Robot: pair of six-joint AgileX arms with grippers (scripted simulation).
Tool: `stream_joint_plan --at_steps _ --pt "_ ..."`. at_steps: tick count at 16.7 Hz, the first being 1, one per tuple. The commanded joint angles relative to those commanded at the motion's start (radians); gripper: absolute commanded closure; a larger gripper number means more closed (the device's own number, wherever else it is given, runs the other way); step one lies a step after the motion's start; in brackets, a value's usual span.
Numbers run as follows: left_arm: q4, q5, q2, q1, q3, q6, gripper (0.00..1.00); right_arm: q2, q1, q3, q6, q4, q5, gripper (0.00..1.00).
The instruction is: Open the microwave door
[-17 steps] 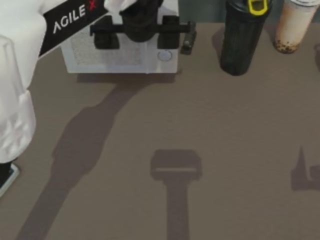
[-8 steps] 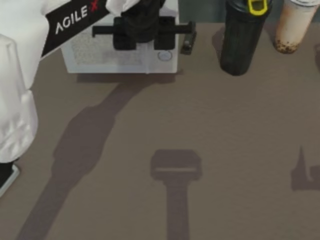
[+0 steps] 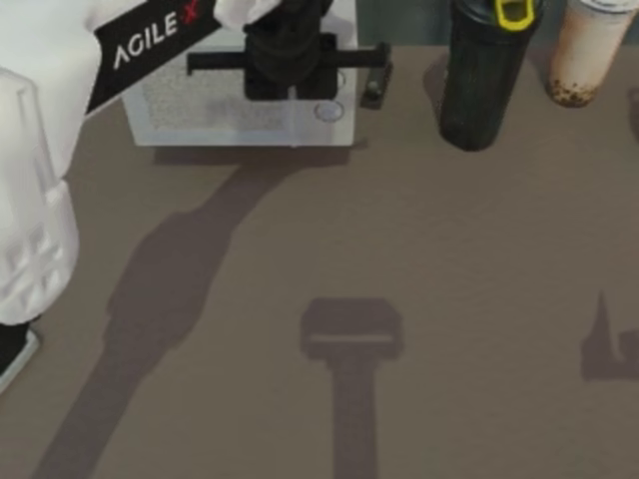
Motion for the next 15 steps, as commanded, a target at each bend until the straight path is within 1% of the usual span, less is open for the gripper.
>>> stream_joint_plan --at_steps 2,3,4,10,15 --pt "0.0 0.0 0.0 0.0 0.0 0.0 1.0 0.0 0.0 0.0 0.0 0.0 0.0 0.0" --pt "-0.004 0.011 -0.009 -0.018 -0.038 -0.008 1.0 0.0 0.0 0.0 0.0 0.0 0.0 0.0" --pt "-0.003 0.011 -0.011 -0.018 -0.041 -0.008 1.0 0.0 0.0 0.0 0.0 0.0 0.0 0.0" --pt "0.056 -0.011 -0.101 -0.027 -0.181 -0.023 1.0 0.0 0.0 0.0 0.0 0.0 0.0 0.0" --pt "0.071 -0.015 -0.119 -0.029 -0.197 -0.027 1.0 0.0 0.0 0.0 0.0 0.0 0.0 0.0"
